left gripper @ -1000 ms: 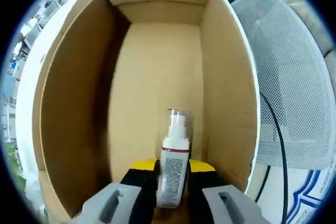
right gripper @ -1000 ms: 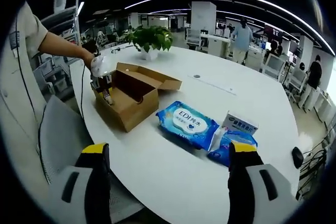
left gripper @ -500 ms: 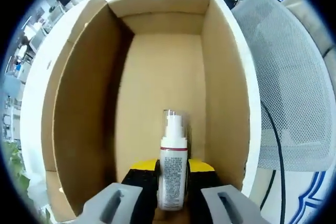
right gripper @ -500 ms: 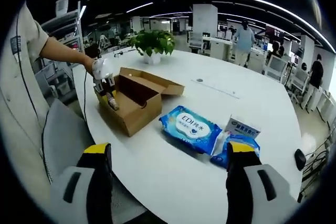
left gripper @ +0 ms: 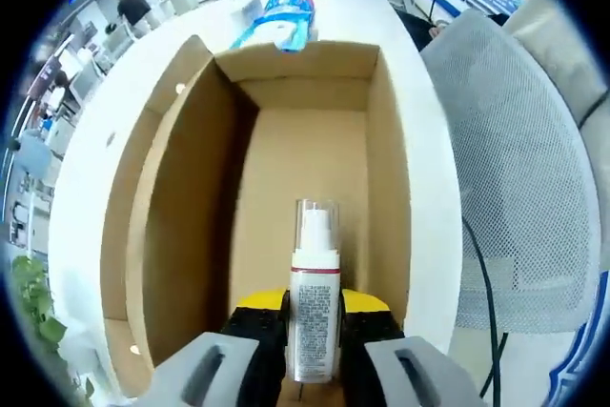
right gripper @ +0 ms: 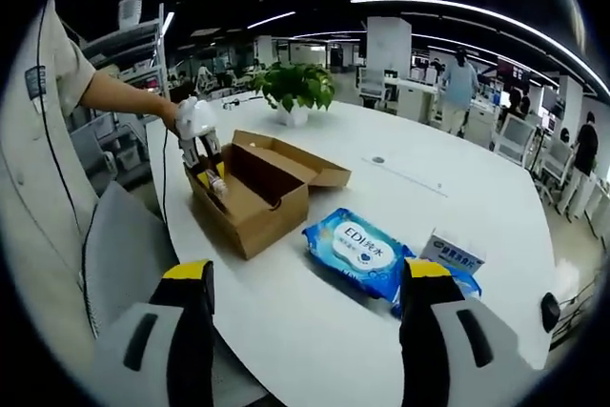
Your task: Operate the shoe box by opening the lid, removing the specified soft item, and placing it in the target area until the item is outside and the box remains undamaged.
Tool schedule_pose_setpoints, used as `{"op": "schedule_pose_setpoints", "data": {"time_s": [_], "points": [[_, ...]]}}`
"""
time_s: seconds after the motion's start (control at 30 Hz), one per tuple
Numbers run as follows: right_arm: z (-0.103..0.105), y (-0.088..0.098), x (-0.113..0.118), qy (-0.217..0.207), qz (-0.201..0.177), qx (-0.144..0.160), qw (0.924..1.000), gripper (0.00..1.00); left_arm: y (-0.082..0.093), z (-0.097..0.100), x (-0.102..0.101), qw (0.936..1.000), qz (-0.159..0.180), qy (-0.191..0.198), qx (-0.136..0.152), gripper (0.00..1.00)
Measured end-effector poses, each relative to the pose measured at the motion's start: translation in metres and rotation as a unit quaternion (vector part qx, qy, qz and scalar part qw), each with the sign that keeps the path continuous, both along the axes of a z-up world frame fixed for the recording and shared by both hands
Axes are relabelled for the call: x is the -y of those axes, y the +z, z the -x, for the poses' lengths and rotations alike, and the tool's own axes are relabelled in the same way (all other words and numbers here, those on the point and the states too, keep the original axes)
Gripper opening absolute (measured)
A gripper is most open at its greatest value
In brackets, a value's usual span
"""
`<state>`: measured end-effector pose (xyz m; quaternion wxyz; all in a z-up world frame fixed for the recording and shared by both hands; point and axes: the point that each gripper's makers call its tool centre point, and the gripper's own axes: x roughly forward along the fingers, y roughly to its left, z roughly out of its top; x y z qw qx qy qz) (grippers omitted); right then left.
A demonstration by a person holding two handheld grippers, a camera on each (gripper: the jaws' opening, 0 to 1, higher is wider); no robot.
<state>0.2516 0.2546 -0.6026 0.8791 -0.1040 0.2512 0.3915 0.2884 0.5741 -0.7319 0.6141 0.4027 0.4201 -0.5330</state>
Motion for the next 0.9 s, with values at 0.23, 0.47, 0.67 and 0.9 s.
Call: {"op": "schedule_pose_setpoints", "data": {"time_s": [0.23,0.47,0.67,0.9], "points": [[0.002,-0.001,-0.017,0.027,-0.003,0.002,0.9996,0.69,0.02,0.004,0.018,0.9993,0.028,-0.015,0.018,0.19],[0.003,0.0,-0.032,0.053,-0.002,0.003,0.9986,0.64,0.032,0.006,0.034,0.998,0.05,-0.028,0.026,0.19],[0.004,0.002,-0.049,0.084,0.0,0.009,0.9964,0.58,0.045,0.005,0.05,0.9961,0.071,-0.039,0.035,0.19],[0.0,0.003,-0.066,0.11,0.006,0.012,0.9938,0.55,0.06,0.011,0.072,0.9932,0.097,-0.054,0.037,0.19]]}}
